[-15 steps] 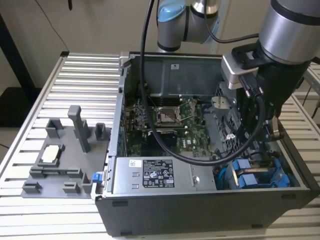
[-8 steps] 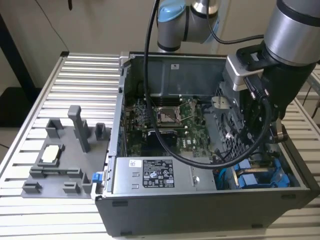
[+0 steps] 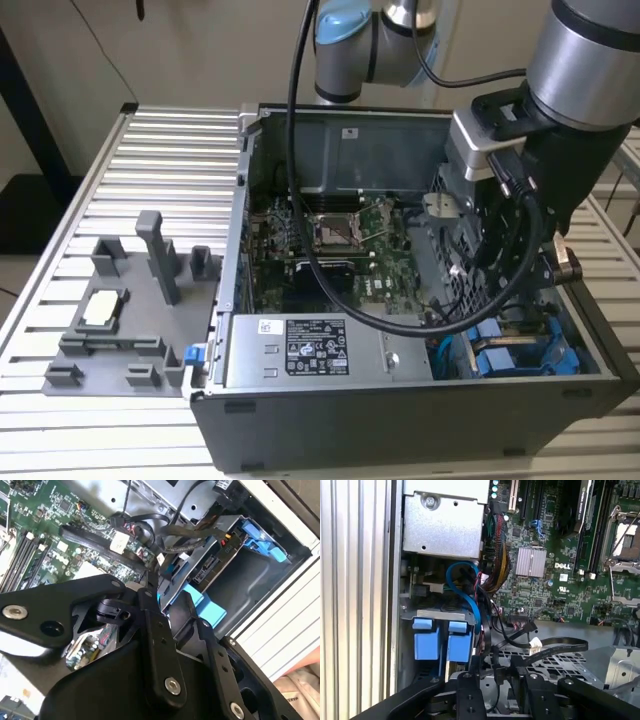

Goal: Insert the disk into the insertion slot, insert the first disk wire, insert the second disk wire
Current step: 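Insert the second disk wire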

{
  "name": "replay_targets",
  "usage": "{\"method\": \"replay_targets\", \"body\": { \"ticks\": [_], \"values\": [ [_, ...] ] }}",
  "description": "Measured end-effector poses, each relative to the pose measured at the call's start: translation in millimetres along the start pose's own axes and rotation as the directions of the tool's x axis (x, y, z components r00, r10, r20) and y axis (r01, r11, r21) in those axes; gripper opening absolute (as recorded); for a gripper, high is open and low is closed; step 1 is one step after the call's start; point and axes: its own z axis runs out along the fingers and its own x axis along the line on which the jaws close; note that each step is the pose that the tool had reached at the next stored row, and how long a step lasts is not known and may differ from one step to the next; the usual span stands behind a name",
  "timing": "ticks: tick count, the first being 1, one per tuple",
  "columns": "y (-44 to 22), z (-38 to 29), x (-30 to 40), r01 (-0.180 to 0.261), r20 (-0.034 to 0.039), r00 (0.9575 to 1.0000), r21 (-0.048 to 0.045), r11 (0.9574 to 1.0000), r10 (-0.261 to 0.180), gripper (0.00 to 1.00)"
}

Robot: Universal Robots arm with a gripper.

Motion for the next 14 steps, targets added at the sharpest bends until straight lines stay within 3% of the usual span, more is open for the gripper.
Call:
{"method": "replay_targets", "body": {
  "ticks": [8, 11, 12, 14],
  "values": [
    [-3.0, 4.0, -1.0, 0.002, 0.0002, 1.0, -0.0001, 1.0, -0.002, 0.38],
    [-3.7, 4.1, -0.9, 0.002, 0.0003, 1.0, -0.0001, 1.0, -0.002, 0.36],
    [-4.0, 4.2, -0.9, 0.002, 0.0005, 1.0, -0.0001, 1.0, -0.002, 0.29],
    [-4.4, 4.2, -0.8, 0.002, 0.0008, 1.0, -0.0001, 1.0, -0.002, 0.29]
  ]
}}
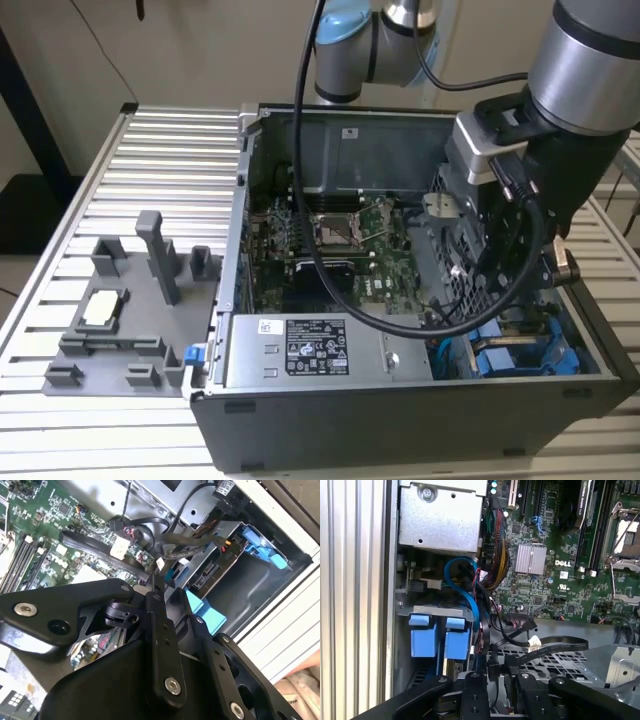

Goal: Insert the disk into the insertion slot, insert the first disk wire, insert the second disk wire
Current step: 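Insert the second disk wire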

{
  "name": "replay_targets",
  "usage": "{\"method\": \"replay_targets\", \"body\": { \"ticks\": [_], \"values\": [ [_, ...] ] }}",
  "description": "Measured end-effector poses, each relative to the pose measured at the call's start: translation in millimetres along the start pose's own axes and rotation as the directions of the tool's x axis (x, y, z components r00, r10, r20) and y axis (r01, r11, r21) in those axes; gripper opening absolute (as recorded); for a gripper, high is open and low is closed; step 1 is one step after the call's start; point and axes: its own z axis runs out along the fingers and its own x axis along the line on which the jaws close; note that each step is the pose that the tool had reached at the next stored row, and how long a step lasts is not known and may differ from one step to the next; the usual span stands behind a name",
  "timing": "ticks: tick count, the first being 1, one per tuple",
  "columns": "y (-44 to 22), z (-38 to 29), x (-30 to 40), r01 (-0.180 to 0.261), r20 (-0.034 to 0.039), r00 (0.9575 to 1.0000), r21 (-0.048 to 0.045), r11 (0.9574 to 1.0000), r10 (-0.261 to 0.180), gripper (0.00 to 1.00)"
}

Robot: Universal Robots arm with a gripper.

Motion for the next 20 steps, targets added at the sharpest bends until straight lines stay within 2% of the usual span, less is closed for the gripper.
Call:
{"method": "replay_targets", "body": {
  "ticks": [4, 5, 9, 11, 15, 17, 20],
  "values": [
    [-3.2, 0.4, 0.7, 0.0, 0.0013, 1.0, -0.0006, 1.0, 0.0, 0.26],
    [-4.8, 0.4, 1.1, 0.0, 0.0016, 1.0, -0.0015, 1.0, 0.0, 0.19],
    [-14.3, 1.2, 4.6, -0.001, 0.0038, 1.0, -0.0096, 1.0, 0.001, 0.19],
    [-19.0, 1.5, 7.7, -0.002, 0.0048, 1.0, -0.0185, 0.9998, 0.002, 0.19],
    [-21.1, 1.0, 18.1, -0.003, 0.0071, 1.0, -0.044, 0.999, 0.004, 0.17],
    [-22.3, 0.9, 22.8, -0.004, 0.0079, 1.0, -0.0509, 0.9987, 0.004, 0.16],
    [-28.5, 1.2, 27.7, -0.005, 0.0089, 0.9999, -0.0608, 0.9981, 0.005, 0.16]
  ]
}}
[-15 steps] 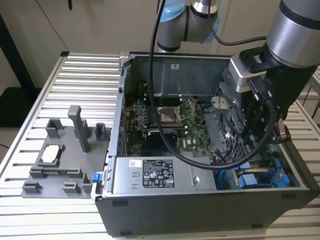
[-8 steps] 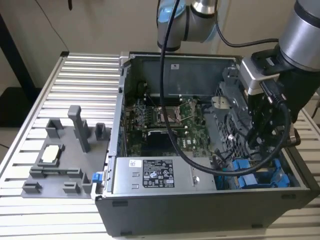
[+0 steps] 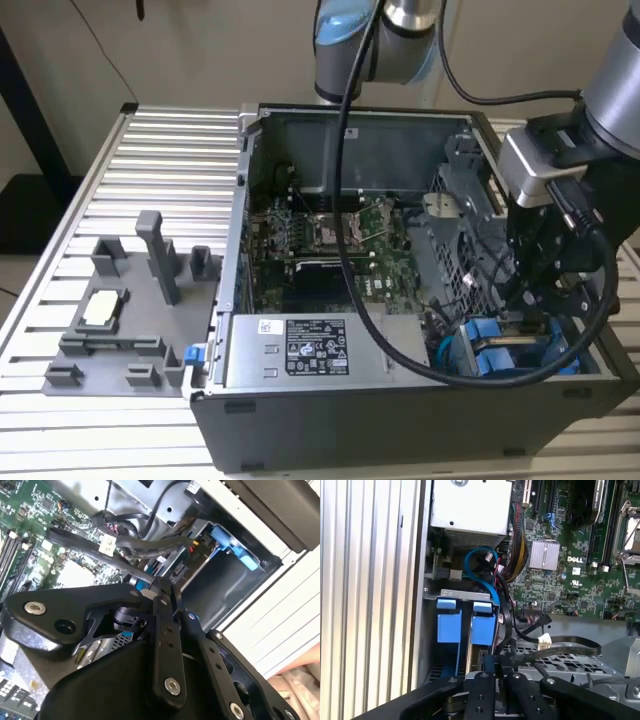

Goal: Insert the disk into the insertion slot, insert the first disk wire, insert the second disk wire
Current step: 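Insert the second disk wire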

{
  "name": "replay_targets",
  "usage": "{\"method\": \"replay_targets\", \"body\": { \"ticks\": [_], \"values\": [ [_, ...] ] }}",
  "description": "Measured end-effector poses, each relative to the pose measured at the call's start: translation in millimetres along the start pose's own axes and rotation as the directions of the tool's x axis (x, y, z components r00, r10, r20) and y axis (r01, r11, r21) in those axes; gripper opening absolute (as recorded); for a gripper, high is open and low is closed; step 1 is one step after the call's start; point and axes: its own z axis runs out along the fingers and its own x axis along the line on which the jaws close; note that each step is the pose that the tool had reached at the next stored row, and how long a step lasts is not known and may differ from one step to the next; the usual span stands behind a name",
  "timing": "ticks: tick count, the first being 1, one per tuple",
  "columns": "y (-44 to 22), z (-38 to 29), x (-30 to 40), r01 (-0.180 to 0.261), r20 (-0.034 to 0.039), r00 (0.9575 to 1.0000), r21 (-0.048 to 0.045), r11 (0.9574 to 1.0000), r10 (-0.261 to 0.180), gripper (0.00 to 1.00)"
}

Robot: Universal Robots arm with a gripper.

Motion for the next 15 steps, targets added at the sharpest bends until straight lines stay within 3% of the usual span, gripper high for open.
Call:
{"method": "replay_targets", "body": {
  "ticks": [4, 15],
  "values": [
    [-5.8, 0.0, 4.3, 0.0, 0.0004, 1.0, -0.0048, 1.0, 0.0, 0.16],
    [-8.1, 3.1, 7.9, -0.001, 0.0004, 1.0, -0.0051, 1.0, 0.001, 0.16]
  ]
}}
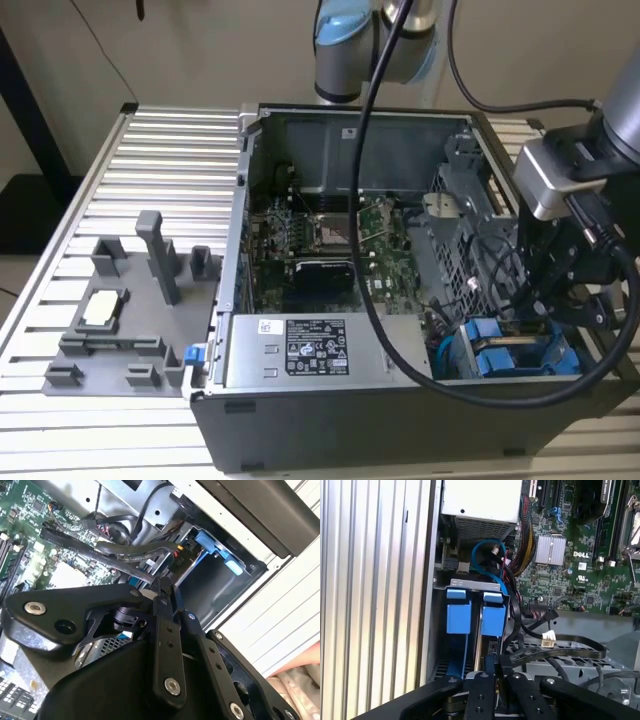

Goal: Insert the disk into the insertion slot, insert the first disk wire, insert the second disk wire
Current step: 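Insert the second disk wire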

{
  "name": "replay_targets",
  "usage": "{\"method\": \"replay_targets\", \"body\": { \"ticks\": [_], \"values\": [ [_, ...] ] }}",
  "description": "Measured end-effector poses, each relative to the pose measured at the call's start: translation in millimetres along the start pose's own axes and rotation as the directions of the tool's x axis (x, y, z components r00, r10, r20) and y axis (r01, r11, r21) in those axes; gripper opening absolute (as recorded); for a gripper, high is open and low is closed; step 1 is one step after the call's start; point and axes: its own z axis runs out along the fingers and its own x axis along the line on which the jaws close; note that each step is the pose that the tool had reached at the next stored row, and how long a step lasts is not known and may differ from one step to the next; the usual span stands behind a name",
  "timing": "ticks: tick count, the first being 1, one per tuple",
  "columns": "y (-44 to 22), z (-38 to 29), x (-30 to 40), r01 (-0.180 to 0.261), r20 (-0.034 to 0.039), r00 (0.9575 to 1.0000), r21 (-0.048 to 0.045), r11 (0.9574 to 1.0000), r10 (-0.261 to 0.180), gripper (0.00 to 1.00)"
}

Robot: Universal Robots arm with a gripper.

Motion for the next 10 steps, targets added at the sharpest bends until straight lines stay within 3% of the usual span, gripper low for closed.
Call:
{"method": "replay_targets", "body": {
  "ticks": [3, 10],
  "values": [
    [-1.3, 1.6, 0.3, -0.007, -0.0002, 1.0, 0.0005, 1.0, 0.007, 0.16],
    [-1.3, 3.7, 0.5, -0.081, -0.003, 0.9967, 0.0061, 0.9967, 0.081, 0.16]
  ]
}}
